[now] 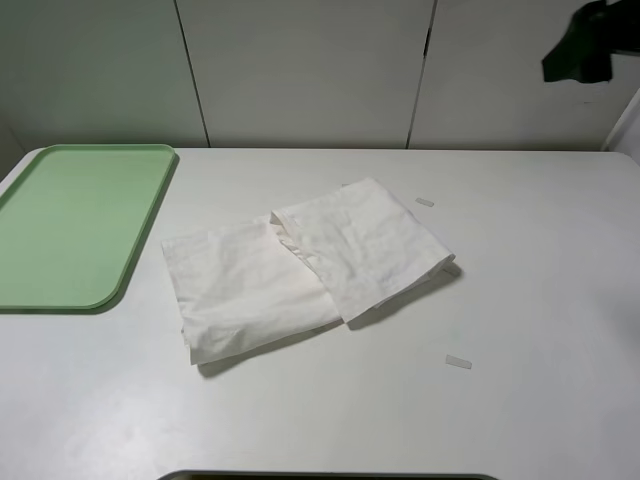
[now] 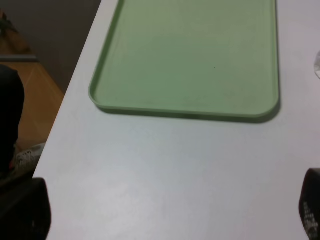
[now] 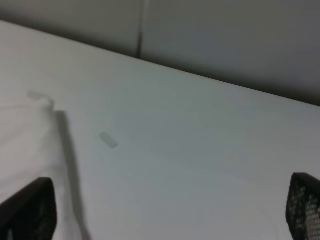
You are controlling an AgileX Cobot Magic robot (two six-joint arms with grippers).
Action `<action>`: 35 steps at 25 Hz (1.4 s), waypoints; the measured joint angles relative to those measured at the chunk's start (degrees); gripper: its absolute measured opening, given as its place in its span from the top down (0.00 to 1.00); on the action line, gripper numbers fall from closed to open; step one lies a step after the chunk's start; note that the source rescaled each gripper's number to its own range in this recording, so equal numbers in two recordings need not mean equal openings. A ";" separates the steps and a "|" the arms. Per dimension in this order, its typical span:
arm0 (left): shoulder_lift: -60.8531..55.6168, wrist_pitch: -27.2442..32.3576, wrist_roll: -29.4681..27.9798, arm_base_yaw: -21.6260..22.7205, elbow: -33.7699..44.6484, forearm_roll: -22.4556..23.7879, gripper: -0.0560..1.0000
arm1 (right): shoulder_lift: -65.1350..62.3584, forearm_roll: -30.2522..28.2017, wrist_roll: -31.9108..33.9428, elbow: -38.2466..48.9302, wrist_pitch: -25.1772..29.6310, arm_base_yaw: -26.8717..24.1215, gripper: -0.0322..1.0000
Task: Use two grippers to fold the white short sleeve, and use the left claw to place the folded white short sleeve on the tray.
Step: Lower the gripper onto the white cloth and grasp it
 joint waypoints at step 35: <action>0.00 0.00 0.00 0.00 0.00 0.00 0.00 | -71.92 -7.01 7.18 19.70 16.39 -4.53 0.00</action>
